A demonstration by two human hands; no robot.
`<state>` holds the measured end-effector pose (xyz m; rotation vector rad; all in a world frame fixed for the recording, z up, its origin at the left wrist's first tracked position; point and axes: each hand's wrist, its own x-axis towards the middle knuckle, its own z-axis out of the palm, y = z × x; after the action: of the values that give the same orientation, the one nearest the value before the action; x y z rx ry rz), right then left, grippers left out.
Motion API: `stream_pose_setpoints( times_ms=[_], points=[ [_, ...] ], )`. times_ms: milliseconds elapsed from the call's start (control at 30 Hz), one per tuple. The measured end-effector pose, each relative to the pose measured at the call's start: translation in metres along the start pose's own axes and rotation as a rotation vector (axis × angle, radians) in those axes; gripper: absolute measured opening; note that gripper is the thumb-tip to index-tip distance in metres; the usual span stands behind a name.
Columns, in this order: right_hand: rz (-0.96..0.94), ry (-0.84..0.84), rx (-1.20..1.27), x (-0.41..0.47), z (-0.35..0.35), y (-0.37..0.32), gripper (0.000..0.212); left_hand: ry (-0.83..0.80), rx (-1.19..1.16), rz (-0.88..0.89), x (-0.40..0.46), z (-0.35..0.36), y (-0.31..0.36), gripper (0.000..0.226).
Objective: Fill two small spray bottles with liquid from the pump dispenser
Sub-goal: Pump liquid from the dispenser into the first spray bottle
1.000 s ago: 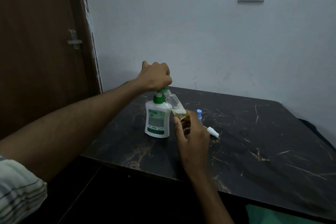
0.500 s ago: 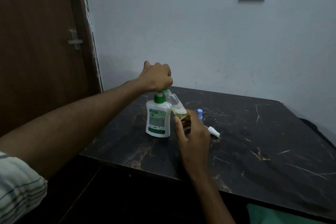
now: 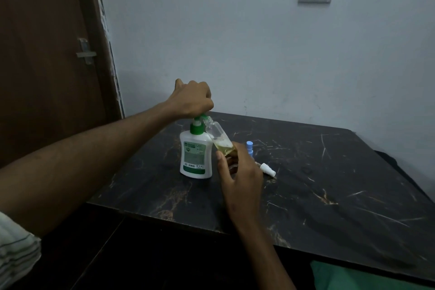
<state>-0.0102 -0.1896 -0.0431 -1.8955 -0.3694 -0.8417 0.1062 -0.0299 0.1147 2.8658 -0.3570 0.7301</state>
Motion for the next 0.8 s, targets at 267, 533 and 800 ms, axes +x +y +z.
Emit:
stream_pose_setpoints(
  times_ms=[267,533,800],
  points=[
    [-0.024,0.009,0.015,-0.0006,-0.0013,-0.0010,0.014,-0.036,0.049,0.020,-0.0033,-0.0036,0.0056,0.025],
    [-0.031,0.021,0.033,-0.0001,0.0009,0.0014,0.012,-0.033,0.041,0.018,-0.0034,-0.0013,0.0063,0.024],
    [-0.031,0.033,0.022,0.0013,0.0006,0.0034,0.012,0.000,0.033,0.010,0.0002,0.0002,0.0050,0.018]
  ],
)
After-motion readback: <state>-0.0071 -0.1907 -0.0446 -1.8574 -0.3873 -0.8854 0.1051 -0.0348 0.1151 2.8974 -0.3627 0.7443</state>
